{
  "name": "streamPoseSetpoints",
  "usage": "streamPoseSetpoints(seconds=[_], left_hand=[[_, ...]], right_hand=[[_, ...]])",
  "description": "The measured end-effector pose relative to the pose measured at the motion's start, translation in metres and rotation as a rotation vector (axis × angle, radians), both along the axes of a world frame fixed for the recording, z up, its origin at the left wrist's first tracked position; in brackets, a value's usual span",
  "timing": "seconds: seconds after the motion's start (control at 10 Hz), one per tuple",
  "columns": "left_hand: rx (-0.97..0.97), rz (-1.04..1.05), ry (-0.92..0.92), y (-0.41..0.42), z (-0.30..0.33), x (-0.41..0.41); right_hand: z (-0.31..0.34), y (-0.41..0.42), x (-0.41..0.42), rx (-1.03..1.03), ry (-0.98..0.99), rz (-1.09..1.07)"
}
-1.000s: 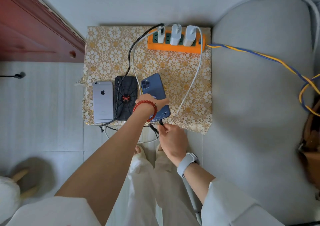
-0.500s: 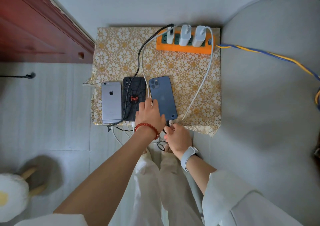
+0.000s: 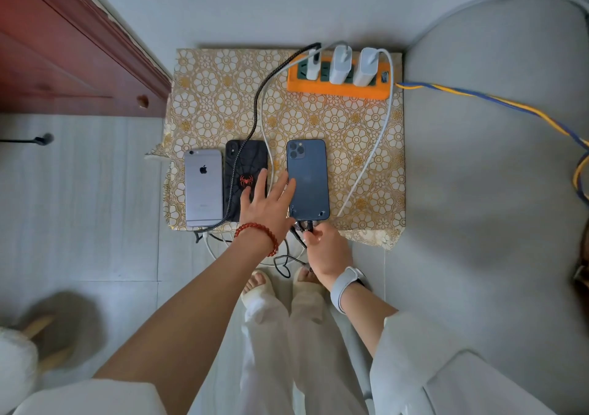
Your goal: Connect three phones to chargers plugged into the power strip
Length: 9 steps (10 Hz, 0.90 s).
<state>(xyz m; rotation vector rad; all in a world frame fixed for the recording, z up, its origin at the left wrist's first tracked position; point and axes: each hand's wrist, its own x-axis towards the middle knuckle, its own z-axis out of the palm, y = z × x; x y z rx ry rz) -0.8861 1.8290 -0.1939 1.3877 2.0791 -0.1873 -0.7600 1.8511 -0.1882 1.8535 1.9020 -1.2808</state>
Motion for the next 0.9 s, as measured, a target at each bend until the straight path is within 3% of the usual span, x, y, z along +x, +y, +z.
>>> streamPoseSetpoints(seconds=[0.4,0.6,0.9], left_hand=[[0.028,-0.021,-0.010,0.000,-0.002,-0.006],[-0.008,-0.056,0.008,-0.012,-0.004,-0.004],[0.003,0.039,-0.117,-0.022,0.036,-0.009]], right_hand=[[-0.002,-0.003,-0.004,0.024,-0.104,0.164],[-0.006,-0.008,-0.005,-0.066,-0.071,0.136],[0.021,0.009,0.003,-0.204,-0.129,0.263]])
